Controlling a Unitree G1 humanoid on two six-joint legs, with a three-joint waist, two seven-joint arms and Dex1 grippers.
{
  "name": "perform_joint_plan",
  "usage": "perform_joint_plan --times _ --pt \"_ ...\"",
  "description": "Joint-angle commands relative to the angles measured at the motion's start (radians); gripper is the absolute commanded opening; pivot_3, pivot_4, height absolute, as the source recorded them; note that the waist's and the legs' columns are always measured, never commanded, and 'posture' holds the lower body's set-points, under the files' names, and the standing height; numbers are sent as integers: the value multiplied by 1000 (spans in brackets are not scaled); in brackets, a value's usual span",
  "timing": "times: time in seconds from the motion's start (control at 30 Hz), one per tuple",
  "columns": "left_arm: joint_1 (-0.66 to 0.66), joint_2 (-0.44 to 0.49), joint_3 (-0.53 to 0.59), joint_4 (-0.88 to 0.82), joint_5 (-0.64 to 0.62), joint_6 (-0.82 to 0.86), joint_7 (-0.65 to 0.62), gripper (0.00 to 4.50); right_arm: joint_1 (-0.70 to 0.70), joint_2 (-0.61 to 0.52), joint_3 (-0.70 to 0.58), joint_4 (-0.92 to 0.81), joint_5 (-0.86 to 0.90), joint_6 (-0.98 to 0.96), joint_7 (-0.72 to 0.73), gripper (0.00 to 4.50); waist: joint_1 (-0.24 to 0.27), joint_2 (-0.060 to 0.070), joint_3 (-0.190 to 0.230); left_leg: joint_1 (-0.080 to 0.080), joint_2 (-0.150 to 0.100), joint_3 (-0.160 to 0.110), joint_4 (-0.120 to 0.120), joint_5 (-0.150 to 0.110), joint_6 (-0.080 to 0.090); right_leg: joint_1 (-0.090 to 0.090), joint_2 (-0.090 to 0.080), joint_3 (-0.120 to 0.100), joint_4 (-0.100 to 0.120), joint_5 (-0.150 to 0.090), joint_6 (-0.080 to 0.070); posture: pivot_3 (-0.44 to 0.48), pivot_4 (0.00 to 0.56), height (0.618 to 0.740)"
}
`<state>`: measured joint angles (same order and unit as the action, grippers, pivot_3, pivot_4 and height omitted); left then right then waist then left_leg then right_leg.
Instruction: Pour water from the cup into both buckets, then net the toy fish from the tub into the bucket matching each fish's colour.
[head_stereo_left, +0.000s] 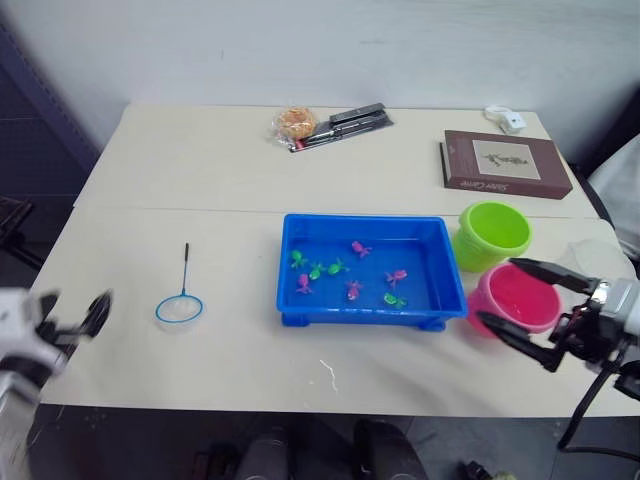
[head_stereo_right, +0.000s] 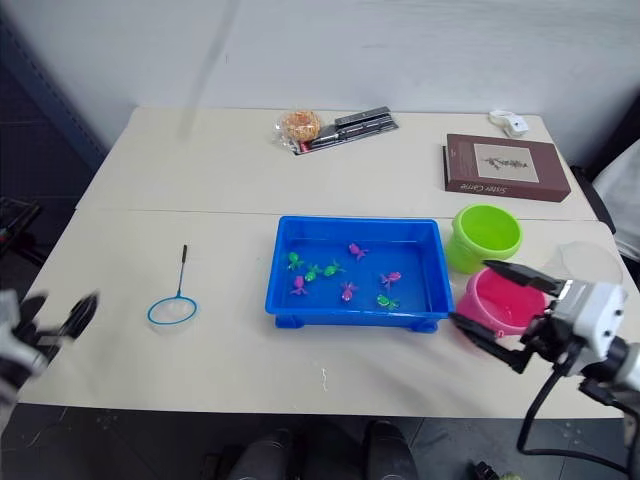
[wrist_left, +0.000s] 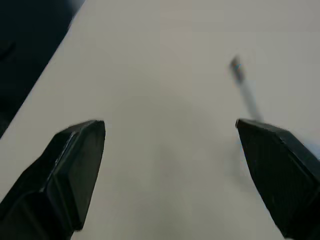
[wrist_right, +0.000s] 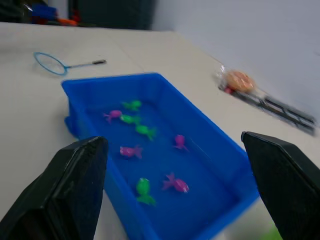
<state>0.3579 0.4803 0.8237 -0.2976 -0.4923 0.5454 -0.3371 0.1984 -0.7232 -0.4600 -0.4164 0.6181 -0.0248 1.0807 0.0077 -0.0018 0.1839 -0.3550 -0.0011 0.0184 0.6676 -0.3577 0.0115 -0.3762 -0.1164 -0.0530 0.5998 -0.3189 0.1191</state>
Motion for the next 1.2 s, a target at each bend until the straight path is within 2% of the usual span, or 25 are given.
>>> perform_joint_plan --times 0.03,0.23,0.4,0.53,0.67,0.83,0.97,1.1,1.2 --pt "40 -8 71 -77 -42 64 49 4500 -32 21 59 -35 48 -16 42 4454 18 -1 0 0 0 -1 1 0 0 1 0 0 -3 0 0 0 150 738" --pt "19 -14 15 -142 -117 207 74 4500 -75 18 104 -75 46 24 3 4454 19 -1 -1 0 -2 -5 0 1 -2 2 -4 -2 -3 1 -3 0 150 738" --pt "-262 56 -146 -99 -130 357 161 4500 -115 12 131 -123 87 123 -67 4454 18 -1 -1 0 -2 -7 0 3 -3 1 -4 -5 1 1 -3 0 150 738" --pt "-485 128 -350 38 -35 430 194 4500 -140 18 149 -135 58 133 -98 4454 13 -1 -2 0 -2 -7 0 5 -5 1 0 -6 7 1 -4 0 150 738" --pt "-658 113 -511 261 63 409 195 4500 -139 25 161 -149 31 131 -127 4454 8 -1 -1 1 -2 -4 0 6 -4 -1 4 -11 9 1 -4 0 150 738" --pt "-800 87 -620 498 133 373 153 4500 -121 47 155 -186 4 131 -194 4454 15 -1 -1 0 -3 -2 1 7 -4 -2 5 -14 11 1 -3 0 150 738" --pt "-814 69 -679 568 176 356 118 3190 -85 52 151 -211 12 140 -212 4500 18 0 -2 1 -3 -3 2 7 -4 -1 4 -15 12 1 -3 0 150 738" --pt "-799 47 -685 542 184 388 104 1392 -57 48 136 -195 20 124 -190 4500 21 0 -2 1 -4 -3 4 8 -3 0 3 -15 12 1 -3 0 150 738" --pt "-752 94 -663 513 182 384 47 43 -39 54 145 -189 0 110 -187 4500 19 1 -3 1 -5 -4 4 8 -3 1 2 -15 12 1 -3 0 150 738"
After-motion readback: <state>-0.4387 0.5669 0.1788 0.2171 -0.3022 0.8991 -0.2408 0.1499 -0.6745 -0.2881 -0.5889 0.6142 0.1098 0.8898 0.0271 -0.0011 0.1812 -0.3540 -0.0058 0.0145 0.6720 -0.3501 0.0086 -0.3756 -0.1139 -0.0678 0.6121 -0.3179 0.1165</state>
